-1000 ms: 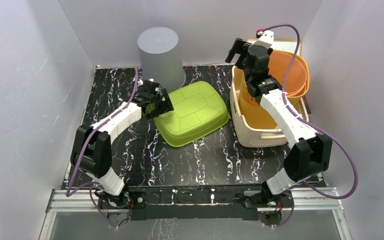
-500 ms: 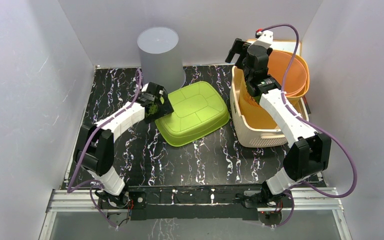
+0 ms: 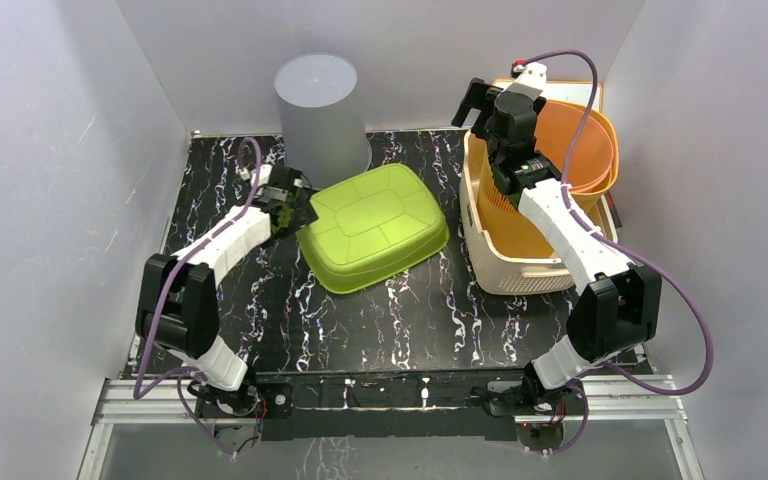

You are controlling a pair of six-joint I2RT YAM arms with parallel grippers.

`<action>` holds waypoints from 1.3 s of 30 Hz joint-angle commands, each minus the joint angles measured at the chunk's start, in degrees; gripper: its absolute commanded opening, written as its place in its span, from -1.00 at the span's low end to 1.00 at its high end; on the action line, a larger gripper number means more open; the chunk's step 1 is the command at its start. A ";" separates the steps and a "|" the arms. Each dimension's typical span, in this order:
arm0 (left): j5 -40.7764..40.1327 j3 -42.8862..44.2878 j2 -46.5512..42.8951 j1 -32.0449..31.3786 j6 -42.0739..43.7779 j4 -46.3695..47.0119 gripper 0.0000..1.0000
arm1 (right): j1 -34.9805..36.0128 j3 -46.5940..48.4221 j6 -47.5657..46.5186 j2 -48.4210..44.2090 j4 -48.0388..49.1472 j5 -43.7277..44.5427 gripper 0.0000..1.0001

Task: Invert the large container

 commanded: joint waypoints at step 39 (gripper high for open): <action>8.50 3.70 -14.21 7.16 0.53 -17.72 0.97 | 1.27 7.80 1.00 8.12 1.03 -2.61 0.96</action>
